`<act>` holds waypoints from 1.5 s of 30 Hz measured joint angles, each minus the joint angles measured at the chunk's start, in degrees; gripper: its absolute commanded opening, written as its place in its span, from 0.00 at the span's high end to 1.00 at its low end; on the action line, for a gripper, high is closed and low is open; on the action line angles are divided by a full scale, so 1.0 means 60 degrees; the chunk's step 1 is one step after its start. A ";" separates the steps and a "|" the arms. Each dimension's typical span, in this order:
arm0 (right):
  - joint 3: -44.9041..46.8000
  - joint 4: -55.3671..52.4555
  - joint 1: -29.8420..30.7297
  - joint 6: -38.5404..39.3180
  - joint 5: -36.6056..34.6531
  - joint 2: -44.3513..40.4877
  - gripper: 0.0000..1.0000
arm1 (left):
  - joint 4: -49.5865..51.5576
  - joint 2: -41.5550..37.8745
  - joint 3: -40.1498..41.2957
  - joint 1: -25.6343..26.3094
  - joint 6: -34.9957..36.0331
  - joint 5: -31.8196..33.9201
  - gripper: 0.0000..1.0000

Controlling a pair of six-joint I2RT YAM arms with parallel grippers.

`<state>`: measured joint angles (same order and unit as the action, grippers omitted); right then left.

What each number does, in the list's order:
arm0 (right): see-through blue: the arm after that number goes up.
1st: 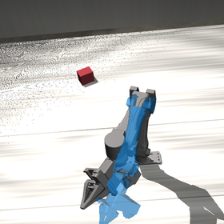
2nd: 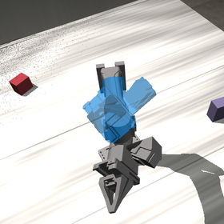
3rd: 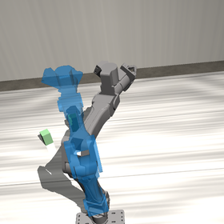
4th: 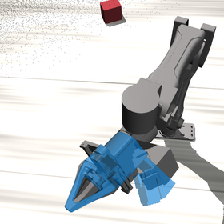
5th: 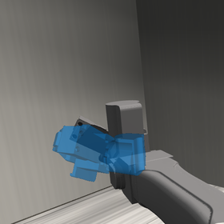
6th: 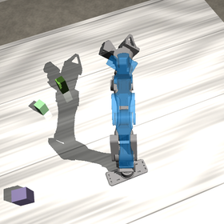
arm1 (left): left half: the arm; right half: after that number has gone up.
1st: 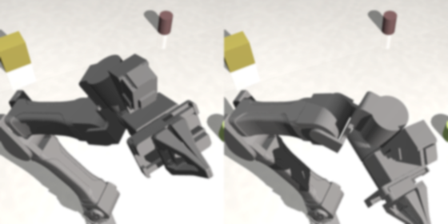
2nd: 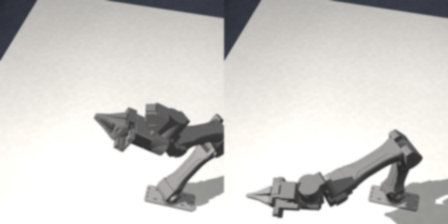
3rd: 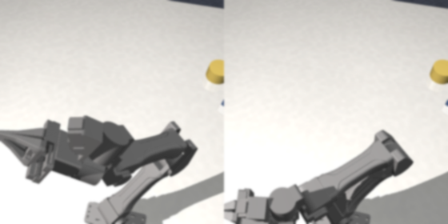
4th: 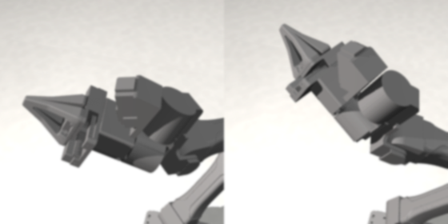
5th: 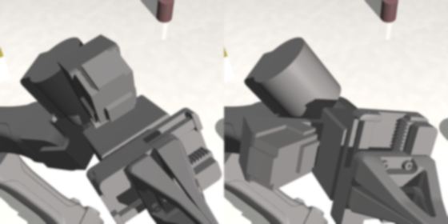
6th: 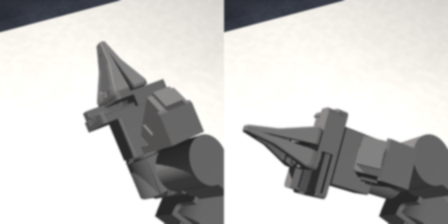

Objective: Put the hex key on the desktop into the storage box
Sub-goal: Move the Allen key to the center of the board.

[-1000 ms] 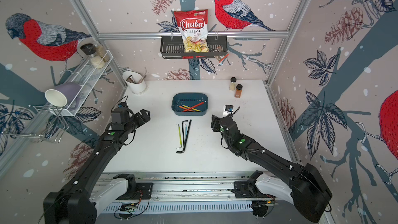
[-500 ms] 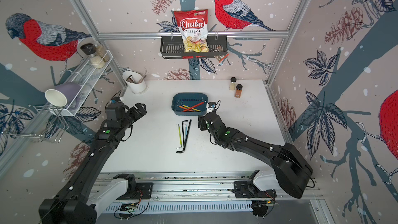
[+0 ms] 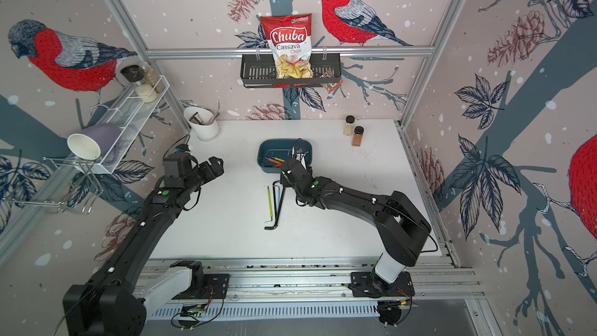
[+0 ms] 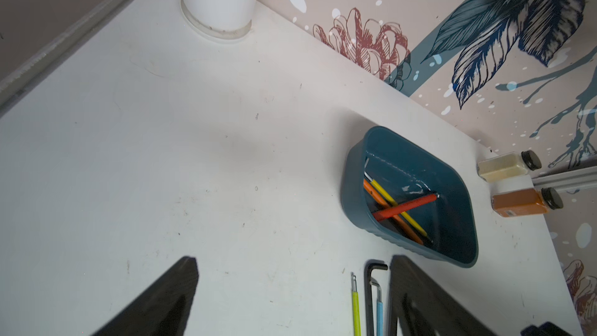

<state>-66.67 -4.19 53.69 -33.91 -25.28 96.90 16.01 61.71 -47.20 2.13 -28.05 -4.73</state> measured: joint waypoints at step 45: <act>-0.2320 -0.4018 -0.0022 -0.2871 0.2313 0.3439 0.38 | 0.1249 0.0412 -0.0215 -0.0022 0.1104 -0.0947 0.04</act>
<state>-80.60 -28.29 53.56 -51.13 -11.40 117.54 23.51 64.18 -48.49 2.00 -21.43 -10.41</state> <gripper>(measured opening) 0.627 0.963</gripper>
